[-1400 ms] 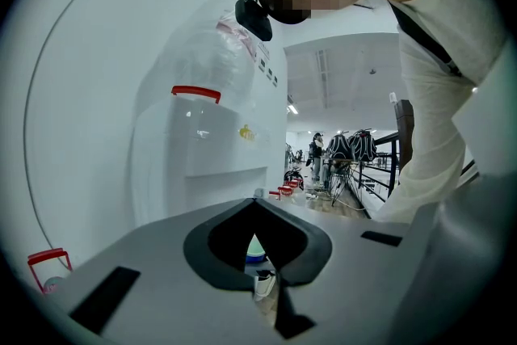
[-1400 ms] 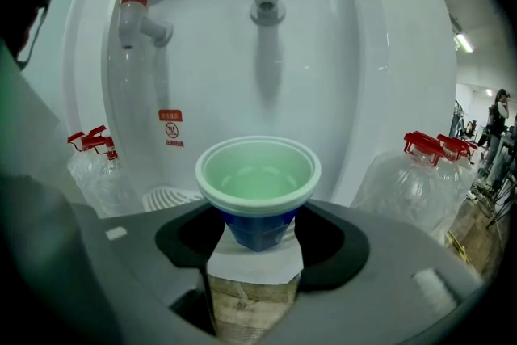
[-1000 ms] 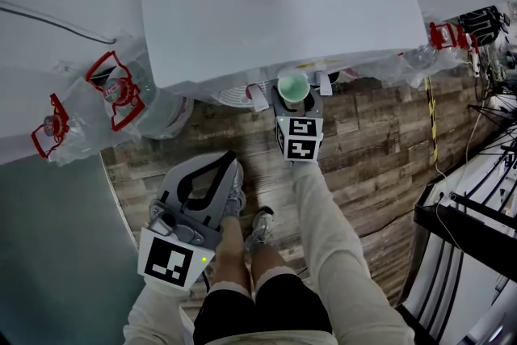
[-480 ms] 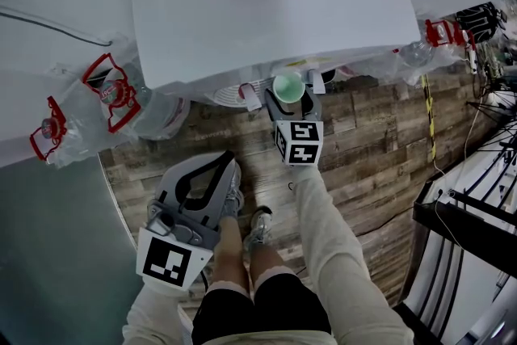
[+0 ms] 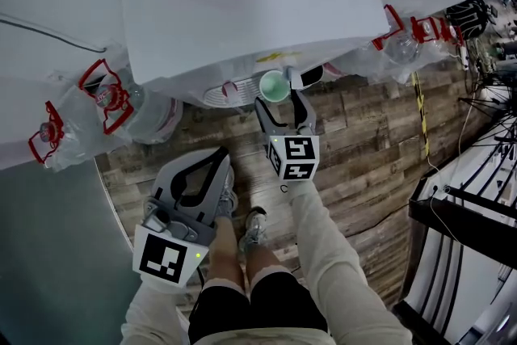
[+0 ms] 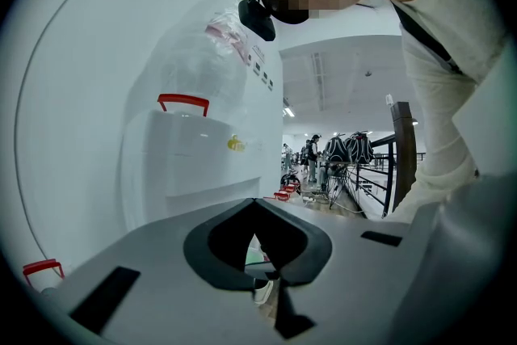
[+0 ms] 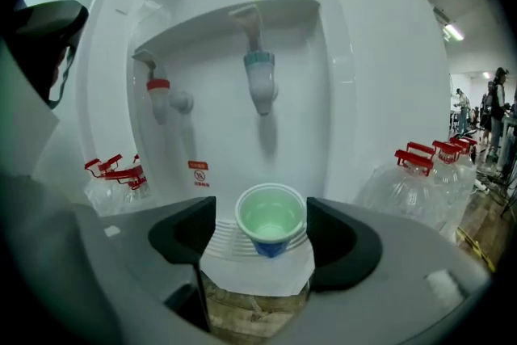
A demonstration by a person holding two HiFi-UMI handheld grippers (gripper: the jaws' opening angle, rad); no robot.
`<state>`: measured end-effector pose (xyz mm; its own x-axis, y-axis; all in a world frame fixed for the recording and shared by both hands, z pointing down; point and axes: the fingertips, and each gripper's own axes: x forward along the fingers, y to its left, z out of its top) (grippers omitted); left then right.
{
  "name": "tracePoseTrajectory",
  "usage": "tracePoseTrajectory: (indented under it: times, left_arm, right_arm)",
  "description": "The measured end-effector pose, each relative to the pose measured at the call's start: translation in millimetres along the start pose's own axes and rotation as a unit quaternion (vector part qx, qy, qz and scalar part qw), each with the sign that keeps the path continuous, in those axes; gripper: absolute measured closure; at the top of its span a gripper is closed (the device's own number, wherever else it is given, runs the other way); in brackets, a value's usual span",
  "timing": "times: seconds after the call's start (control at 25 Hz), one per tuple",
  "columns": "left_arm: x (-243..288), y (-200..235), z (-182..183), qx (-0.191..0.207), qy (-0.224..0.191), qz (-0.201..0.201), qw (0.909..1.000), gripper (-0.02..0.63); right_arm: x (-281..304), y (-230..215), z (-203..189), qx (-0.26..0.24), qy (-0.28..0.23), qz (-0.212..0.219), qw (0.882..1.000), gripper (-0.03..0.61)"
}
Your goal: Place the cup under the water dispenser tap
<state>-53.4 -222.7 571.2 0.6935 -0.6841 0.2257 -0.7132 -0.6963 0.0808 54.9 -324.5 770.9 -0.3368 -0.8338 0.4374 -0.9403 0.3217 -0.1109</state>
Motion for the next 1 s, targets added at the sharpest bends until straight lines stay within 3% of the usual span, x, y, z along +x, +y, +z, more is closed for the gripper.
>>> tracePoseTrajectory:
  times: [0.16,0.32,0.4,1.0]
  left_arm:
    - [0.3,-7.5,12.5,0.004,-0.005,-0.003,1.0,0.609]
    - [-1.8,-15.0,29.1,0.01,-0.014,-0.003,0.9998,0.609]
    - [-3.8,-17.6,38.5,0.011,-0.018,0.0,0.9998,0.609]
    - [-36.7,-44.1,124.2,0.005,-0.049,0.044,0.9979,0.609]
  right_arm:
    - [-19.3,6.0,18.1,-0.003,-0.013,0.017,1.0,0.255]
    - [-45.2,7.0,41.0,-0.015,-0.031,0.01,0.999,0.496]
    - [-58.6,6.6,52.4,-0.018,-0.038,0.003,0.999,0.569]
    - [-173.0,23.1,144.0,-0.007,-0.088,0.021,0.996,0.569]
